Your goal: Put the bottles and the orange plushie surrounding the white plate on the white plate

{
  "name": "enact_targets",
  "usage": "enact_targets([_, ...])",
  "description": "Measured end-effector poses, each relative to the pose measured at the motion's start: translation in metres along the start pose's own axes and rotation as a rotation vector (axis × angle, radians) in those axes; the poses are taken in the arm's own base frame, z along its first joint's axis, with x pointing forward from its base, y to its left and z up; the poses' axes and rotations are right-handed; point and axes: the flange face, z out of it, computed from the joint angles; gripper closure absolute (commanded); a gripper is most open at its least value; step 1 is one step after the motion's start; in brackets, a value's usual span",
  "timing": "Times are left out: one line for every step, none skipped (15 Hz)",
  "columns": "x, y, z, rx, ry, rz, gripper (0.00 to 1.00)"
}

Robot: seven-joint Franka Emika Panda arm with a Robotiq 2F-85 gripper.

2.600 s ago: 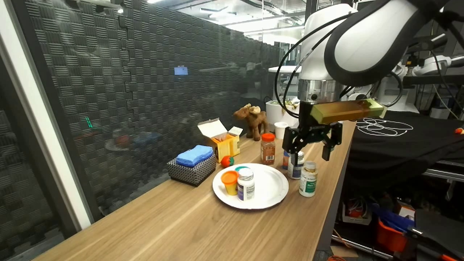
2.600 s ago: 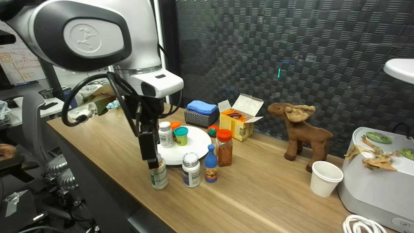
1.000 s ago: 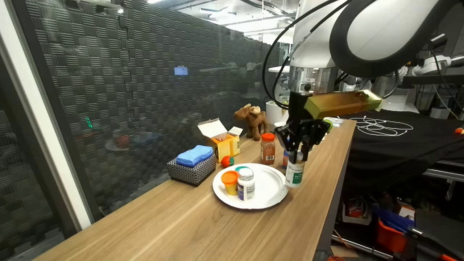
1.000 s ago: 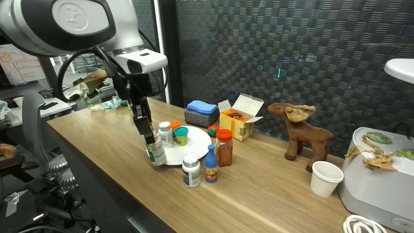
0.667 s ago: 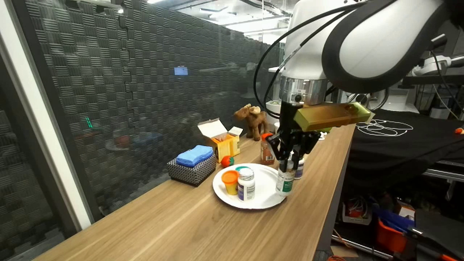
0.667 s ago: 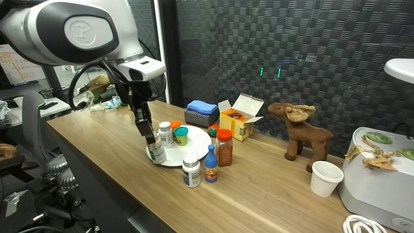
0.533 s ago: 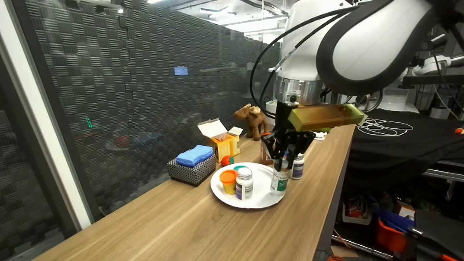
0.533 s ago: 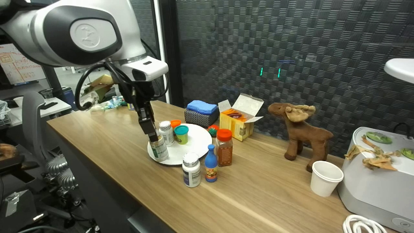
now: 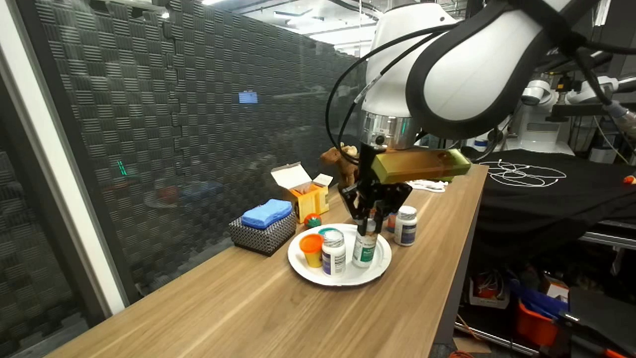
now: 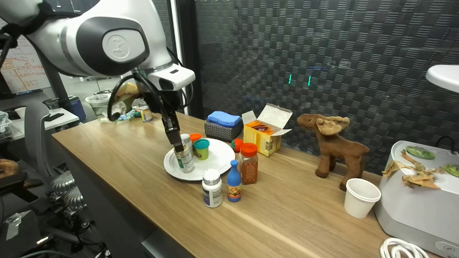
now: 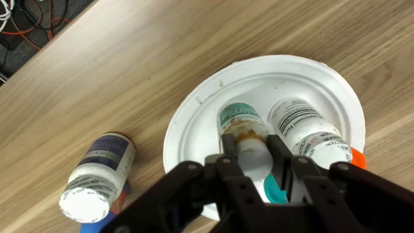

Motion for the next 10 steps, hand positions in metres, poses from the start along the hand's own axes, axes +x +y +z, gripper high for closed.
enact_targets([0.002, -0.002, 0.004, -0.001, -0.004, -0.001, 0.86])
enact_targets([0.003, -0.005, 0.008, -0.003, -0.009, -0.003, 0.86])
enact_targets([0.005, -0.007, 0.01, -0.002, -0.01, -0.003, 0.52])
enact_targets([0.008, -0.009, 0.011, -0.001, -0.009, -0.004, 0.44])
enact_targets([0.01, -0.01, 0.011, -0.001, -0.008, -0.003, 0.38])
enact_targets([0.011, -0.009, 0.012, -0.002, -0.008, -0.001, 0.31])
enact_targets([0.012, -0.008, 0.013, -0.003, -0.008, 0.002, 0.22])
enact_targets([0.014, -0.005, 0.013, -0.005, -0.007, 0.009, 0.15])
enact_targets([0.017, -0.001, 0.013, -0.007, -0.006, 0.019, 0.08])
enact_targets([0.022, 0.005, 0.012, -0.009, -0.002, 0.035, 0.02])
